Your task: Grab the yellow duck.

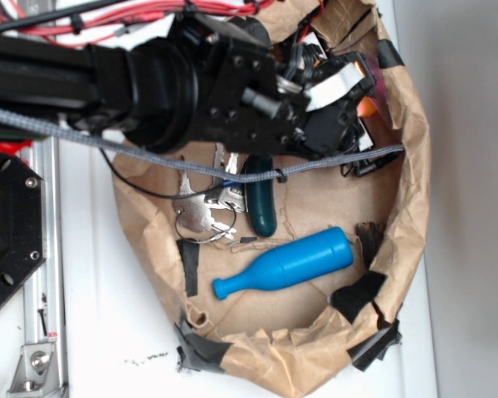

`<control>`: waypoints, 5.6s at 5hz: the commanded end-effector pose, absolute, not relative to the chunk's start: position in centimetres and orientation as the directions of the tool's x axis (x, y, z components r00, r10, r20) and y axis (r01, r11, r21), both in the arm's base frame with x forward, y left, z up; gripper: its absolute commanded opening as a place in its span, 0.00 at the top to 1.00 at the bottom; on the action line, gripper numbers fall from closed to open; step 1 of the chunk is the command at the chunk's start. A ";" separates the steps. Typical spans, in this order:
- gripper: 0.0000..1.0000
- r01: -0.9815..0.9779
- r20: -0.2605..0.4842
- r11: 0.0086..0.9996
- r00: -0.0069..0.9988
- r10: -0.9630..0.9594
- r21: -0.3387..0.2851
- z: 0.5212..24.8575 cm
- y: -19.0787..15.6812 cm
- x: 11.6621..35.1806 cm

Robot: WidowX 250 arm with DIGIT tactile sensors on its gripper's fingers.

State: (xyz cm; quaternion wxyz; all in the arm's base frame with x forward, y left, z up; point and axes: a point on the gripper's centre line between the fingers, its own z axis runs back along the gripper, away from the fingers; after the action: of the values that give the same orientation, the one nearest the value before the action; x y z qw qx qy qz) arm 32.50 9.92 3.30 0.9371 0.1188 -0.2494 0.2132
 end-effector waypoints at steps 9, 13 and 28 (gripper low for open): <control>1.00 -0.352 0.530 0.892 0.833 0.161 0.283 3.8 11.5 36.0; 1.00 -0.212 0.329 0.973 0.928 0.172 0.089 16.3 5.2 30.4; 0.00 -0.451 0.606 0.892 0.720 0.338 0.039 7.6 9.9 32.2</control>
State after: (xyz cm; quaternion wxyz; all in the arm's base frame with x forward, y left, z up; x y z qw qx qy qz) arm 31.12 8.87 4.64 0.9333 0.0954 -0.2748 0.2108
